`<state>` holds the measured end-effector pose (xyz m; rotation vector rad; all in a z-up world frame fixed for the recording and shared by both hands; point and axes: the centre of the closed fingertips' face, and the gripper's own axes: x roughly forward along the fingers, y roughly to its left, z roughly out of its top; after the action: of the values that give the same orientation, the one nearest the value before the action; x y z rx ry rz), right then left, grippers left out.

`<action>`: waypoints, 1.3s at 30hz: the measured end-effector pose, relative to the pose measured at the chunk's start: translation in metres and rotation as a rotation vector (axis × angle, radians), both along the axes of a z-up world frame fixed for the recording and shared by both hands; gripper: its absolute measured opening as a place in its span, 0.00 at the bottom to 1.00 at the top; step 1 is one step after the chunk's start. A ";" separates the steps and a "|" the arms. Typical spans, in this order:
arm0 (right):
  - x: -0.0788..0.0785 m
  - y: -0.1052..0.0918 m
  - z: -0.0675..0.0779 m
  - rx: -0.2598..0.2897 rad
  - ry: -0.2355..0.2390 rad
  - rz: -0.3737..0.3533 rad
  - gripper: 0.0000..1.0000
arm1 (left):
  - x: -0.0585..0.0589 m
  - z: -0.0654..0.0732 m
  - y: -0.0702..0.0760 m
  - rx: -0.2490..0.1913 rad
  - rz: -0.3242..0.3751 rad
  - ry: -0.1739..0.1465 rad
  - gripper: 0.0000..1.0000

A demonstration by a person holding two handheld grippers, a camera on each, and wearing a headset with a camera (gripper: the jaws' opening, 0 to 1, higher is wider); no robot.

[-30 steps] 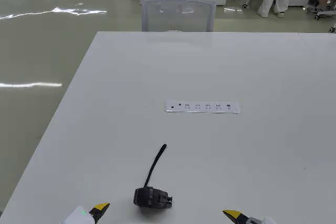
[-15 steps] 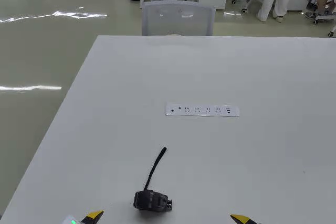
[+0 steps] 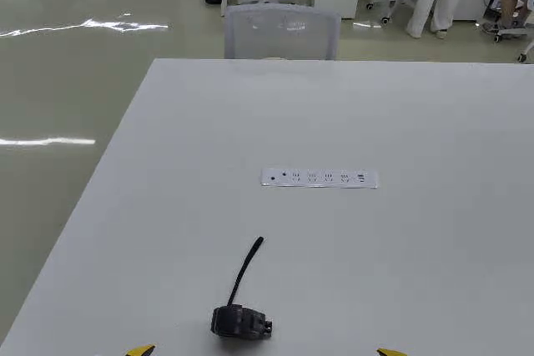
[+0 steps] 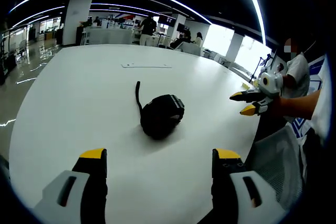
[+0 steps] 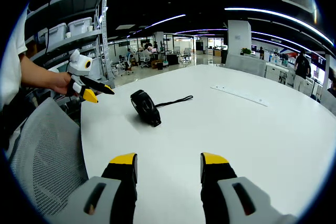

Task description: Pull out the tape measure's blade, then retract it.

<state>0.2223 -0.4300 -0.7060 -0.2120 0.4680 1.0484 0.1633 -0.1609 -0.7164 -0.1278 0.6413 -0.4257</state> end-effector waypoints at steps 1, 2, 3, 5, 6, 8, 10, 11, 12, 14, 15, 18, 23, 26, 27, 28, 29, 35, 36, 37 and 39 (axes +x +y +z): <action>0.000 -0.001 0.001 0.001 0.001 -0.003 0.49 | -0.001 0.000 0.000 -0.002 0.000 0.000 0.81; -0.001 -0.002 0.002 0.000 0.000 -0.005 0.49 | -0.002 -0.001 0.000 -0.004 0.000 0.002 0.81; -0.001 -0.003 0.002 0.000 -0.001 -0.007 0.49 | -0.002 -0.001 0.000 -0.004 0.000 0.004 0.81; -0.002 -0.005 0.002 0.002 0.000 -0.012 0.49 | -0.004 -0.002 0.001 -0.005 0.000 0.005 0.81; -0.002 -0.005 0.002 0.002 -0.001 -0.013 0.49 | -0.005 -0.002 0.001 -0.007 0.000 0.004 0.81; -0.003 -0.008 0.001 0.004 0.003 -0.020 0.50 | -0.007 -0.003 0.003 -0.010 0.007 0.004 0.81; -0.004 -0.010 0.000 0.004 0.006 -0.025 0.50 | -0.009 -0.002 0.003 -0.019 0.011 0.003 0.81; -0.005 -0.011 0.000 0.002 0.006 -0.026 0.51 | -0.010 -0.002 0.003 -0.019 0.012 0.001 0.81; -0.006 -0.012 -0.001 0.000 0.008 -0.028 0.51 | -0.011 -0.003 0.004 -0.018 0.013 0.001 0.81; -0.008 -0.014 0.000 0.001 0.009 -0.031 0.51 | -0.013 -0.003 0.007 -0.019 0.018 0.001 0.81; -0.009 -0.015 0.000 0.000 0.008 -0.032 0.52 | -0.014 -0.003 0.007 -0.021 0.020 0.001 0.81; -0.011 -0.019 0.001 -0.002 0.008 -0.037 0.53 | -0.017 -0.003 0.010 -0.022 0.027 0.002 0.81; -0.014 -0.023 0.001 -0.001 0.010 -0.051 0.55 | -0.020 -0.006 0.014 -0.016 0.032 0.004 0.81; -0.018 -0.025 -0.001 -0.001 0.014 -0.057 0.57 | -0.022 -0.005 0.015 -0.022 0.038 0.003 0.82; -0.019 -0.026 -0.001 -0.002 0.016 -0.058 0.58 | -0.023 -0.005 0.014 -0.024 0.039 0.004 0.82; -0.020 -0.026 -0.001 0.000 0.018 -0.060 0.58 | -0.024 -0.005 0.014 -0.027 0.039 0.004 0.82; -0.021 -0.026 -0.001 0.001 0.021 -0.061 0.58 | -0.024 -0.005 0.014 -0.029 0.038 0.002 0.82; -0.025 -0.027 -0.003 0.006 0.032 -0.065 0.60 | -0.028 -0.006 0.012 -0.029 0.034 0.007 0.83; -0.025 -0.027 -0.003 0.006 0.033 -0.064 0.60 | -0.028 -0.006 0.012 -0.029 0.033 0.006 0.83; -0.025 -0.026 -0.003 0.007 0.036 -0.065 0.61 | -0.028 -0.006 0.011 -0.032 0.030 0.004 0.83; -0.025 -0.026 -0.002 0.012 0.035 -0.066 0.61 | -0.027 -0.006 0.010 -0.030 0.027 0.005 0.83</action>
<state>0.1971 -0.4558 -0.7076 -0.1662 0.4971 0.9911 0.1358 -0.1511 -0.7228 -0.1658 0.6375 -0.4095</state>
